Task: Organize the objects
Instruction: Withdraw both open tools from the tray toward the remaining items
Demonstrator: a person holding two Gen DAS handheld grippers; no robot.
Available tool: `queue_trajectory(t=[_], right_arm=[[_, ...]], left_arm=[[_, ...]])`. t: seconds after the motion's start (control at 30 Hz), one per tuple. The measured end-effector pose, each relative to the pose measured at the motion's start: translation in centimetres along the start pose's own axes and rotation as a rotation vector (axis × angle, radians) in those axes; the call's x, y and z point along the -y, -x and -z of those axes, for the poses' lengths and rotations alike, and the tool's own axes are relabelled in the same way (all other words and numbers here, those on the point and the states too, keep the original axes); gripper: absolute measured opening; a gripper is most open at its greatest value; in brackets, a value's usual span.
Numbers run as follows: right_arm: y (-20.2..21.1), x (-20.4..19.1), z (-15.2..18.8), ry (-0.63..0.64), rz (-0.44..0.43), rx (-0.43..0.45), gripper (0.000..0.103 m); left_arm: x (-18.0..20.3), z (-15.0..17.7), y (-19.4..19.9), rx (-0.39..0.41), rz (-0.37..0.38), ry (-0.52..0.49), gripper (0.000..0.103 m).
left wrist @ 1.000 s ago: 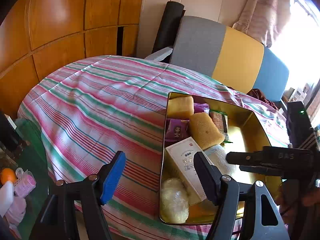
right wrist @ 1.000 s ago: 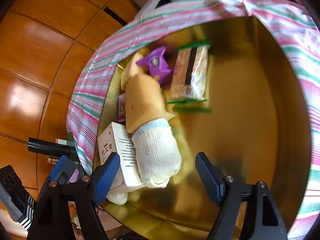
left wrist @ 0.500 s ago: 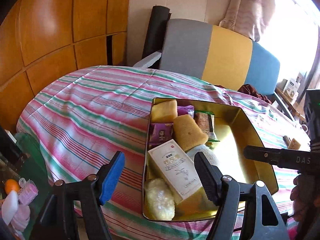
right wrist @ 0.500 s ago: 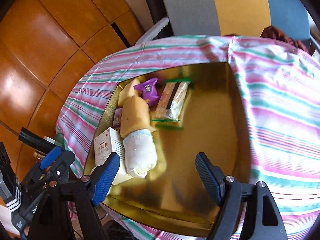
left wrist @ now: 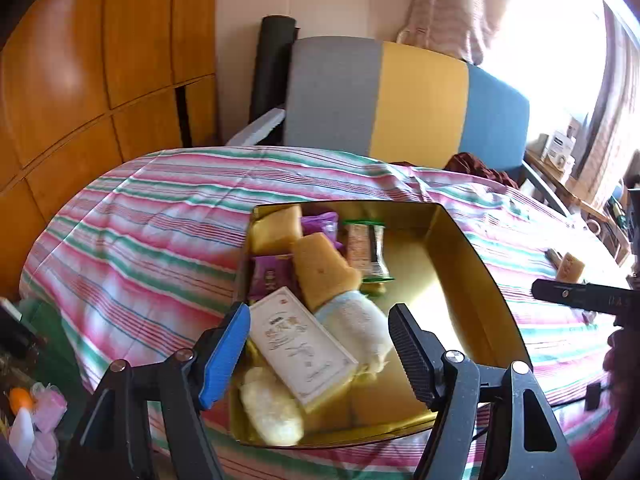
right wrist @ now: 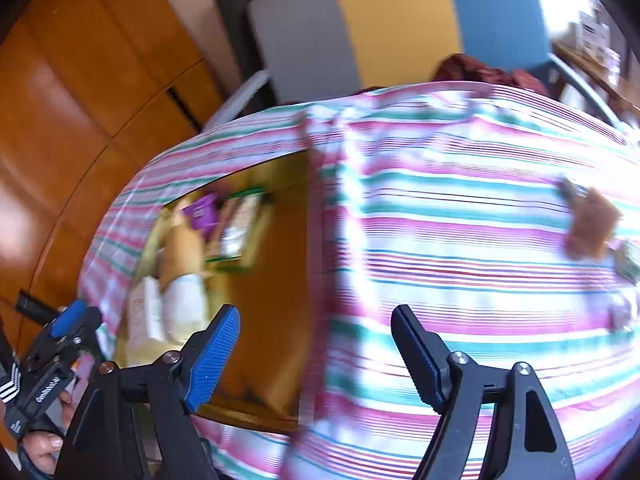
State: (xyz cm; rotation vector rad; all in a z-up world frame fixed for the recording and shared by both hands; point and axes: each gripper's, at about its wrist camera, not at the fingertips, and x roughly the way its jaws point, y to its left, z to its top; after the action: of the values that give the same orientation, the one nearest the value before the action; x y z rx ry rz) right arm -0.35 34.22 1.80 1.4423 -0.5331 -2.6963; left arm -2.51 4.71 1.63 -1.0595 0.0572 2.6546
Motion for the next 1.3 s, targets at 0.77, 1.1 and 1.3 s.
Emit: queue_trajectory(t=[0.77,1.1,1.3], right_arm=[[8.3,24.3,2.1,-0.51,0.352,0.198,0.08],[11.0,28.5,4.6,-0.769,0.35,0.291,0.08],[11.0,29.0,5.0,-0.805,0.312,0.298,0.08]], left_arm=[[14.3,-2.1,-2.9,-0.054,0.169,-0.28,0.072],[24.0,-3.1,-6.1,-0.12,0.293,-0.383,0.072],[30.6,-3.2,-8.4,-0.144,0.358,-0.482,0.072]])
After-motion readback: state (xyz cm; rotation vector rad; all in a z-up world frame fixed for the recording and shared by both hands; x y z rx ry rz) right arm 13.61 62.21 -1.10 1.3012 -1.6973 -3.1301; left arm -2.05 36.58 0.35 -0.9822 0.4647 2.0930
